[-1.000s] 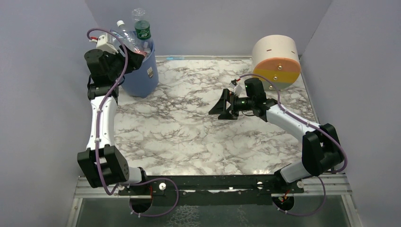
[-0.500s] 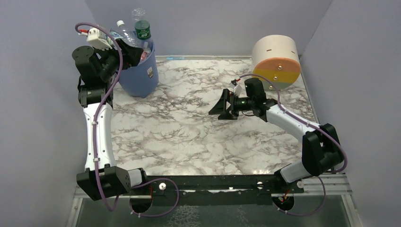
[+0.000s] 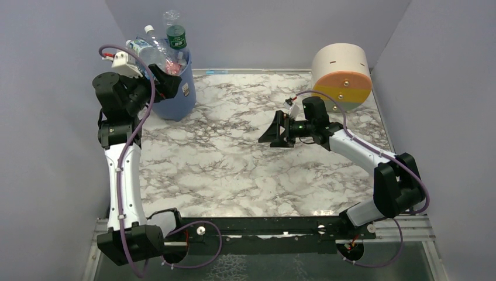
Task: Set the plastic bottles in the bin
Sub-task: Reset both arms
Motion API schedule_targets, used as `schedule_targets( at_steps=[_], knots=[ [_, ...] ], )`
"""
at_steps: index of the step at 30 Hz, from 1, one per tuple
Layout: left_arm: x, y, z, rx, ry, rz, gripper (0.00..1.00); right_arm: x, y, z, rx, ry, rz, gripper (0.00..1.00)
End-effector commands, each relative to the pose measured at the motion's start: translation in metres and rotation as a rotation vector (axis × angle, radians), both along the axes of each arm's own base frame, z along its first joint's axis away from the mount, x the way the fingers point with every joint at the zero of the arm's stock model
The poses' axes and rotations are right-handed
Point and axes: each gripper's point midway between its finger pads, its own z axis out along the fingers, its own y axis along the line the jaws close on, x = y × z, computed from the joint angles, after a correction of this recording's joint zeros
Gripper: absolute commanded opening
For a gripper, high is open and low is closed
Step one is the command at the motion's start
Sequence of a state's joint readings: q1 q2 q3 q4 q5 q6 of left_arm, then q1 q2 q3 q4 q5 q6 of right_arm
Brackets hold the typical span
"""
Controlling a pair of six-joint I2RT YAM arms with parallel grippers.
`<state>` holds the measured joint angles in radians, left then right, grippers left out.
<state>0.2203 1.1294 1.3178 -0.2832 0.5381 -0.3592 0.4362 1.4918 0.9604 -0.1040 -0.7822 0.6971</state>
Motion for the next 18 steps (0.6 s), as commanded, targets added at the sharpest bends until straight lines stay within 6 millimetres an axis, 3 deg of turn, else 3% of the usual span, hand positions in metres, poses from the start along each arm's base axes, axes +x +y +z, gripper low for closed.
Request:
schedule_targets(
  at_steps=[1, 5, 12, 13, 18],
  knots=[
    [-0.019, 0.001, -0.015, 0.008, 0.026, 0.029, 0.99, 0.014, -0.002, 0.012, -0.005, -0.118, -0.016, 1.00],
    [-0.028, -0.004, -0.041, -0.042, 0.072, 0.027, 0.99, 0.025, -0.007, 0.007, -0.048, -0.165, -0.059, 1.00],
    [-0.037, -0.009, -0.115, -0.148, 0.185, 0.042, 0.99, 0.044, -0.022, -0.015, -0.162, -0.216, -0.161, 1.00],
    [-0.038, -0.004, -0.161, -0.184, 0.260, 0.101, 0.99, 0.055, -0.033, -0.027, -0.221, -0.292, -0.214, 1.00],
    [-0.035, -0.010, -0.206, -0.215, 0.345, 0.119, 0.99, 0.071, -0.056, -0.045, -0.342, -0.360, -0.315, 0.99]
  ],
)
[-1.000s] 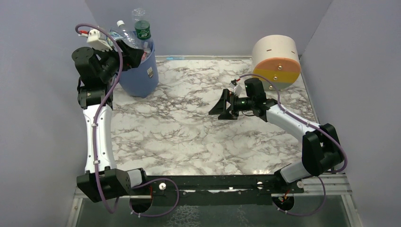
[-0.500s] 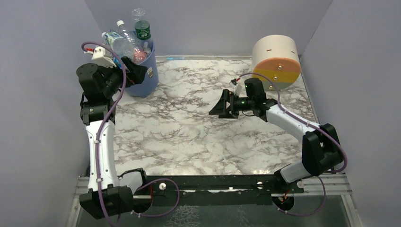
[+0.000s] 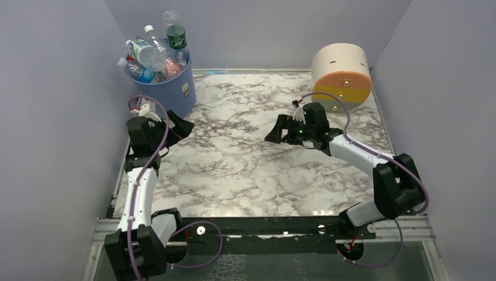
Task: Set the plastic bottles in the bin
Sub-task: Reset both arms
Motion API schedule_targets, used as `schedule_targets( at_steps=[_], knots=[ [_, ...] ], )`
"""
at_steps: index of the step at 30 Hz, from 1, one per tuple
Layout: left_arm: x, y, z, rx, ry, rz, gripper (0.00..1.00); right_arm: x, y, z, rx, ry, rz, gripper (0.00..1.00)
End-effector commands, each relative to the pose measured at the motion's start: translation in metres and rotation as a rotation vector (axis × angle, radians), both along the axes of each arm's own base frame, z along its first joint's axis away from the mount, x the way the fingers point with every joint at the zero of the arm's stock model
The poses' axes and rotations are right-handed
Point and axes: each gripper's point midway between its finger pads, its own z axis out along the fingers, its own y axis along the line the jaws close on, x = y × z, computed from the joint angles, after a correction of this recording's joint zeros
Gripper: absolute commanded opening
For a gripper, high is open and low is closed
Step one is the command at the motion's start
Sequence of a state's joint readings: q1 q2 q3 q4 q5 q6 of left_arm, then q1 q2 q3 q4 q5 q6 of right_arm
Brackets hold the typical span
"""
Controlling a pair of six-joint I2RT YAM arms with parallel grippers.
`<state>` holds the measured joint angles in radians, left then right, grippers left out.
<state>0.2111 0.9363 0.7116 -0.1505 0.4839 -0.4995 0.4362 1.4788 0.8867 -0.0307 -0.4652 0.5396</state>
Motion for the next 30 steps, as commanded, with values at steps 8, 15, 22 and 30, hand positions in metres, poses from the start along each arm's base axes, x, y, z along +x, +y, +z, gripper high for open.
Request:
schedule_targets(
  at_steps=[8, 15, 22, 30],
  knots=[
    [0.016, -0.038, -0.066, 0.019, 0.055, 0.103, 0.99, 0.059, -0.057, -0.011, -0.258, -0.240, -0.291, 0.99],
    [0.025, -0.025, -0.105, 0.137, 0.040, 0.175, 0.99, 0.075, -0.078, -0.008, -0.278, -0.314, -0.381, 0.99],
    [0.043, 0.014, -0.113, 0.357, 0.054, 0.296, 0.99, 0.096, -0.119, -0.019, -0.300, -0.329, -0.507, 0.99],
    [0.058, 0.057, -0.103, 0.602, 0.012, 0.419, 0.99, 0.104, -0.171, -0.011, -0.301, -0.447, -0.685, 0.99]
  ],
)
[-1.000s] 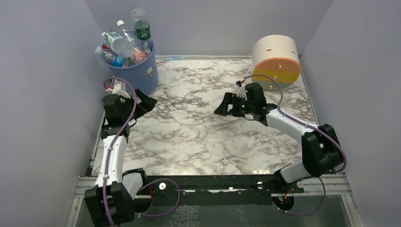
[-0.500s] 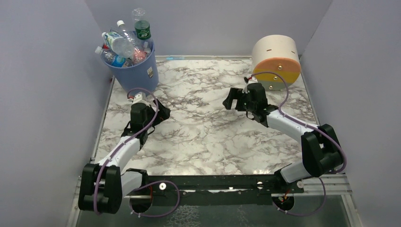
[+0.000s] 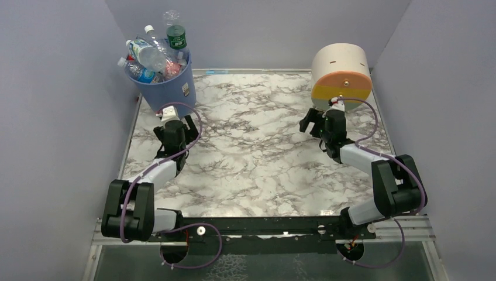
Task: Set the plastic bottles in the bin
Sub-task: Reset both arms
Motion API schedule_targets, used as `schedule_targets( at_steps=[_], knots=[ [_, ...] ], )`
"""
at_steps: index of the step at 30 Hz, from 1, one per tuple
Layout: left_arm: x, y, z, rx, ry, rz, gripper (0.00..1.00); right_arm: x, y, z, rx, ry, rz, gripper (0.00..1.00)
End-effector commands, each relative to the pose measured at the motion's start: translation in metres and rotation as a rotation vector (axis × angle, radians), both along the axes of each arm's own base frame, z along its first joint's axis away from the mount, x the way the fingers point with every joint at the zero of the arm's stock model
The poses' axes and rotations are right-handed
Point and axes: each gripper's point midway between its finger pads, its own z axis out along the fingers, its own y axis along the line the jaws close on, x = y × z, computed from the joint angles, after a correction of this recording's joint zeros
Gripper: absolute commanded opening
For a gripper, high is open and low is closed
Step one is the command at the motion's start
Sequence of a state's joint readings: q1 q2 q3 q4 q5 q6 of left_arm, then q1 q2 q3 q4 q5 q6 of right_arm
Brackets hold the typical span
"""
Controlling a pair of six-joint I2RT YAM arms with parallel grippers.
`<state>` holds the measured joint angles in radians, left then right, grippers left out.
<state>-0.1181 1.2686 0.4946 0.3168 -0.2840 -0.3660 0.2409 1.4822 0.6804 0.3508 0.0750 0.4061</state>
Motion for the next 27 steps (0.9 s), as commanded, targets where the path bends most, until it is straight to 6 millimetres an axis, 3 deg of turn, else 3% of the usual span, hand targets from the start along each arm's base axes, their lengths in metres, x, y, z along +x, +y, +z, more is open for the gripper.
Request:
schedule_targets(
  at_steps=[1, 9, 14, 19, 27],
  knots=[
    [0.017, 0.033, 0.019, 0.191, -0.067, 0.083, 0.99, 0.013, -0.024, 0.023, -0.042, -0.148, -0.088, 0.99],
    [0.033, 0.037, 0.008, 0.263, -0.112, 0.051, 0.99, 0.018, -0.049, 0.016, -0.164, -0.188, -0.149, 0.99],
    [0.040, 0.045, 0.005, 0.307, -0.133, 0.039, 0.99, 0.017, -0.056, 0.021, -0.212, -0.241, -0.149, 0.99],
    [0.043, 0.042, -0.011, 0.277, -0.128, -0.029, 0.99, 0.014, -0.069, 0.022, -0.265, -0.260, -0.186, 0.99],
    [0.046, 0.035, -0.013, 0.275, -0.129, -0.075, 0.99, 0.009, -0.075, 0.026, -0.312, -0.283, -0.192, 0.99]
  ],
)
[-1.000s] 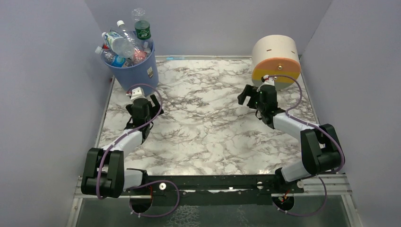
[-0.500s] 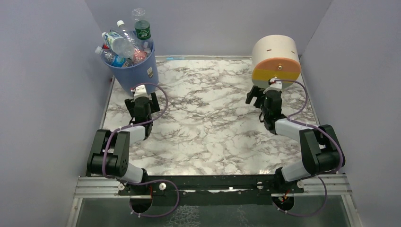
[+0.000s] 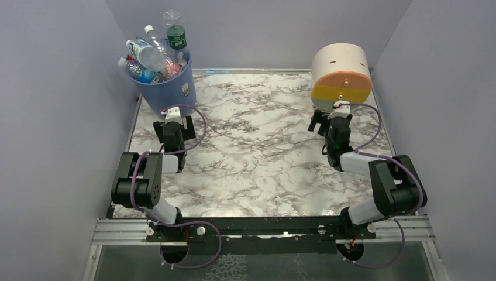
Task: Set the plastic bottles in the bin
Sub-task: Reset both arms
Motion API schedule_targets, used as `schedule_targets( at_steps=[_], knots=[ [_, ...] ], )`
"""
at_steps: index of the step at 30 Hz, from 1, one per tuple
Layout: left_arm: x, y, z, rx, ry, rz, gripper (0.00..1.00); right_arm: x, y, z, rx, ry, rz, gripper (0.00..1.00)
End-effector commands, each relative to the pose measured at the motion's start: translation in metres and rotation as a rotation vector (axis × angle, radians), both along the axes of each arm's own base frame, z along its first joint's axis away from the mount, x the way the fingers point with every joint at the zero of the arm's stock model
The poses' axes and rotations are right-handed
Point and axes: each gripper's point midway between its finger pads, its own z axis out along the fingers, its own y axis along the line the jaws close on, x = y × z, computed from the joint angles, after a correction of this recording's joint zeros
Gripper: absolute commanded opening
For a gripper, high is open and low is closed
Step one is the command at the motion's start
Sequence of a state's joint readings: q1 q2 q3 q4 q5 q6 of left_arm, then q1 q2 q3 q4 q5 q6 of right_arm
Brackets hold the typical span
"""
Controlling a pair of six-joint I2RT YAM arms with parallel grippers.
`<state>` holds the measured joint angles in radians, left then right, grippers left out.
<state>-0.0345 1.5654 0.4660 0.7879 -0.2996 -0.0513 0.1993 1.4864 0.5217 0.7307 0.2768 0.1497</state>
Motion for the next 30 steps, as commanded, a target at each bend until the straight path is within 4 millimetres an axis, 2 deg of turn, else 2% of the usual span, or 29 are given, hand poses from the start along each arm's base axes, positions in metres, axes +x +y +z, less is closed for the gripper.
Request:
schedule_targets(
  at_steps=[1, 9, 15, 16, 19, 25, 30],
  knots=[
    [0.008, -0.011, 0.007, -0.001, -0.041, -0.075, 0.99, -0.001, -0.015, 0.012, -0.050, -0.054, -0.051, 0.99],
    [0.011, -0.028, -0.003, 0.006, -0.039, -0.184, 0.99, -0.017, -0.020, 0.013, -0.082, -0.073, -0.049, 0.99],
    [-0.001, -0.037, 0.001, 0.014, -0.089, -0.245, 0.99, -0.027, -0.029, -0.015, -0.081, -0.037, -0.099, 0.99],
    [-0.003, -0.040, 0.008, 0.024, -0.136, -0.266, 0.99, -0.027, -0.029, -0.015, -0.087, -0.060, -0.094, 0.99],
    [-0.017, -0.042, 0.013, 0.037, -0.219, -0.286, 0.99, -0.024, -0.028, -0.020, -0.094, -0.043, -0.088, 0.99],
    [-0.033, -0.042, 0.022, 0.047, -0.290, -0.289, 0.99, -0.018, -0.020, -0.027, -0.118, -0.043, -0.031, 0.99],
    [-0.026, -0.041, 0.016, 0.042, -0.250, -0.279, 0.99, -0.015, -0.009, -0.030, -0.143, -0.034, 0.043, 0.99]
  ],
)
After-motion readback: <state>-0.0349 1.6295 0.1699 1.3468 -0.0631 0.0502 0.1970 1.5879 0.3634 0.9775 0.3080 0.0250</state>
